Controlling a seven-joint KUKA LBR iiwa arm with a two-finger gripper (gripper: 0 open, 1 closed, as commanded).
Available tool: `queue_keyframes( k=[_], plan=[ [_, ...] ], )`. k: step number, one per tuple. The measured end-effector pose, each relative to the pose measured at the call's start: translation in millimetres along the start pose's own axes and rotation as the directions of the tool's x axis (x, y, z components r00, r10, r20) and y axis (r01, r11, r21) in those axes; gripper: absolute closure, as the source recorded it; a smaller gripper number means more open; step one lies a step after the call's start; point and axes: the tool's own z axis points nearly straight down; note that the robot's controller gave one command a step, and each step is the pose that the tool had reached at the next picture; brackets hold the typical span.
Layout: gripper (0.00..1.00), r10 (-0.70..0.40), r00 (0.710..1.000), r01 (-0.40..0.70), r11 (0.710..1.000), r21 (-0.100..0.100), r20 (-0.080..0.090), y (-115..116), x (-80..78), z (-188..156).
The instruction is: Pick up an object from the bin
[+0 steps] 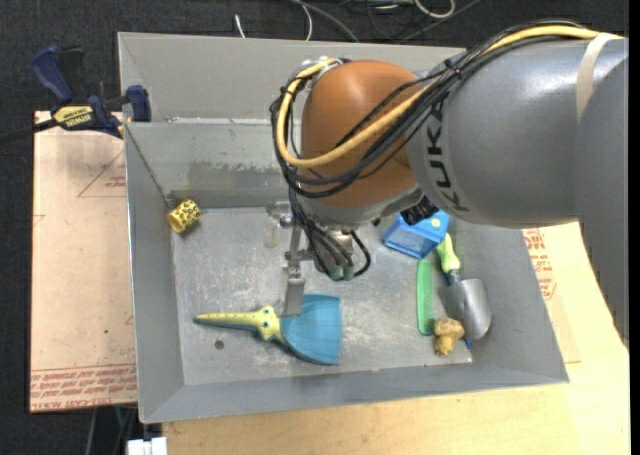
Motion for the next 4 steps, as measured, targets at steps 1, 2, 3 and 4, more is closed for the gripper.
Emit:
queue_keyframes(
  k=[1, 2, 3, 4],
  plan=[
    [0.0, 0.004, 1.0, -0.004, 1.0, -0.001, 0.007, -1, -1.5, -5],
    [0.0, 0.015, 1.0, -0.015, 1.0, -0.001, 0.001, -1, 30.2, -80],
    [0.0, 0.042, 0.999, -0.042, 0.999, -0.002, 0.006, -10, -0.7, -80],
    [0.0, -0.06, 0.998, 0.06, 0.998, -0.003, 0.007, -27, 40.7, -5]
  ],
)
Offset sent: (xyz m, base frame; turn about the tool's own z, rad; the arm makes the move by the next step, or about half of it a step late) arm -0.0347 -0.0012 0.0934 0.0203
